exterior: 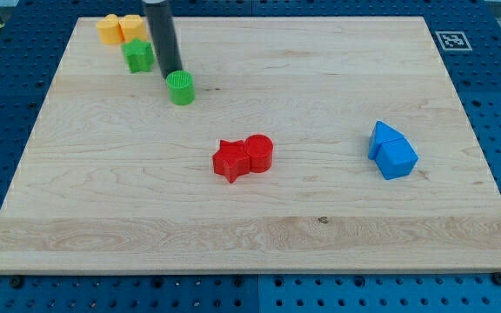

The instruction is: Push the green circle near to the green star

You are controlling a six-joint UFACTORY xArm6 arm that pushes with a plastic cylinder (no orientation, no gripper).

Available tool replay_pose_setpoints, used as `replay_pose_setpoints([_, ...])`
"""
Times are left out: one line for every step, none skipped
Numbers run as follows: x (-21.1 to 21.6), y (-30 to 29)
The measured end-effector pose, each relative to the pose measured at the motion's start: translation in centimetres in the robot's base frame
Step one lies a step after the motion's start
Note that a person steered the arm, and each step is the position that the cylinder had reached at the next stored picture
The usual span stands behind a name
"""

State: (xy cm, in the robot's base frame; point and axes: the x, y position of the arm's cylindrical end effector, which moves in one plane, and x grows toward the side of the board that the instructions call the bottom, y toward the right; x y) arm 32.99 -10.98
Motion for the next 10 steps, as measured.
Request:
replay_pose_setpoints([0.0,3.5])
replay_pose_setpoints([1.3,5.5])
replay_pose_setpoints([4.7,4.2])
replay_pose_setpoints([6.0,3.4])
replay_pose_setpoints([6.0,1.9])
replay_pose_setpoints([6.0,-1.1])
replay_pose_setpoints([4.9,-1.6])
replay_pose_setpoints([4.1,-1.6])
replay_pose_setpoints([3.3,-1.7])
replay_pose_setpoints([2.2,-1.9])
